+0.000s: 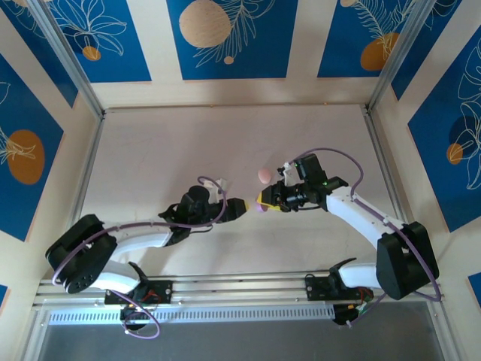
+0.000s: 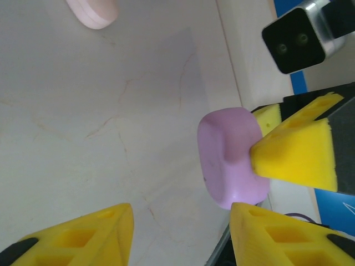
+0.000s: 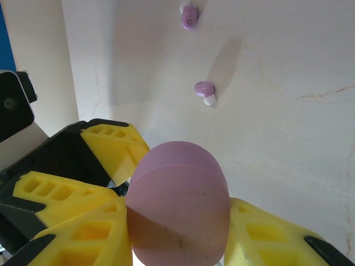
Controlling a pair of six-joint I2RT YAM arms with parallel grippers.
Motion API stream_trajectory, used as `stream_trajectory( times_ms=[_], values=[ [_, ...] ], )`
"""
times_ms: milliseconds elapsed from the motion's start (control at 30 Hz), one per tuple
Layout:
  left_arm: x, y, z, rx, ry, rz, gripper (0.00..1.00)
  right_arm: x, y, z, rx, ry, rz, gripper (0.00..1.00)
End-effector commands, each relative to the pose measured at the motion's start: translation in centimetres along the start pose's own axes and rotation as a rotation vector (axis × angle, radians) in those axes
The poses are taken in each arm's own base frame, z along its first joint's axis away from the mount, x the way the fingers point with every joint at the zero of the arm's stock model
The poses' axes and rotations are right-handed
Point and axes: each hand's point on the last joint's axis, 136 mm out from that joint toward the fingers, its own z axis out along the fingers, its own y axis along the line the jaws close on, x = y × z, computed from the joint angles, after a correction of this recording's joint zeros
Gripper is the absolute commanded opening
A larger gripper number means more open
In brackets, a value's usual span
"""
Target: Insert the wireless bluetooth earbuds into the charging case
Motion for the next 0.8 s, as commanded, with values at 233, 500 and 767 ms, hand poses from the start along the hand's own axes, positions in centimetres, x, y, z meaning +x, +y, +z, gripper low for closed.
stream_trajectory(
  times_ms=[233, 500, 767],
  values=[
    [-0.3, -2.8, 1.1, 0.133, 0.010, -0.010, 0.53, 0.5, 0.9, -0.1, -0.074, 0.033, 0.026, 0.33],
    [0.0, -3.1, 1.5, 0.165, 0.019, -0.025, 0.54, 0.7, 0.5, 0.2, -0.071, 0.044, 0.042, 0.32],
    [0.3, -3.0, 1.5, 0.166, 0.023, -0.028, 0.54, 0.6, 0.7, 0.2, -0.080, 0.043, 0.044, 0.31]
  ],
)
